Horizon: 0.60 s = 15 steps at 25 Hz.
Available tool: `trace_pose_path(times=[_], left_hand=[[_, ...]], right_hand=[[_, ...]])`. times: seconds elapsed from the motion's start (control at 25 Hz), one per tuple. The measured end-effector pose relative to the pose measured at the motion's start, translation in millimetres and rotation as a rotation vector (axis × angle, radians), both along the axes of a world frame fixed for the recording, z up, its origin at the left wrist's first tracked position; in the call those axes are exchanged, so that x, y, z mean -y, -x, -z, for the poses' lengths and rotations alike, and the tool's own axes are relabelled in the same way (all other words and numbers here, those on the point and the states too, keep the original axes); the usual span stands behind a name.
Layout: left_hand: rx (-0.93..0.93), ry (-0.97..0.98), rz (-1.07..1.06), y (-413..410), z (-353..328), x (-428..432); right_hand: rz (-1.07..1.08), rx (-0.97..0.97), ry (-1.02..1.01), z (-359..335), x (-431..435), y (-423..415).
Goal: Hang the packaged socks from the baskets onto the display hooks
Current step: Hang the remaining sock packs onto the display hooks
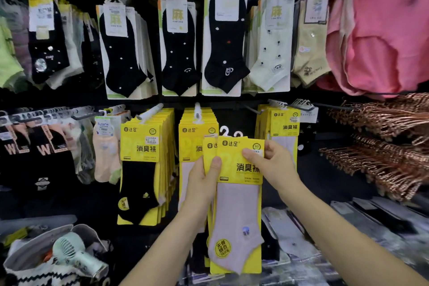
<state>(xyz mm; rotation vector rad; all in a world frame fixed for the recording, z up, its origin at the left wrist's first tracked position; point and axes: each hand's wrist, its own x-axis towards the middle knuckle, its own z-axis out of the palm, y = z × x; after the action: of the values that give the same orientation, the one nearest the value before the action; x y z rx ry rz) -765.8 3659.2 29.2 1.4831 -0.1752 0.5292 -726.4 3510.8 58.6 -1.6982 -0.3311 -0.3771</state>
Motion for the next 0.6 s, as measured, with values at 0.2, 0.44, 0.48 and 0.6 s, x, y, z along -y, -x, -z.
trace_pose_path(times=[0.2,0.44,0.48,0.6], left_hand=[[0.033,-0.098,-0.025,-21,-8,22],[-0.006,-0.07,-0.019,-38,-7,44],[-0.011,-0.092,-0.057,-41,-7,47],[0.024,-0.117,-0.152,-45,-5,51]], right_hand=[[-0.033,0.084,0.138,-43,31,-24],[0.016,0.05,0.262,-51,45,-55],[0.026,0.045,0.258,-51,46,-59],[0.025,0.072,0.276,-58,45,-70]])
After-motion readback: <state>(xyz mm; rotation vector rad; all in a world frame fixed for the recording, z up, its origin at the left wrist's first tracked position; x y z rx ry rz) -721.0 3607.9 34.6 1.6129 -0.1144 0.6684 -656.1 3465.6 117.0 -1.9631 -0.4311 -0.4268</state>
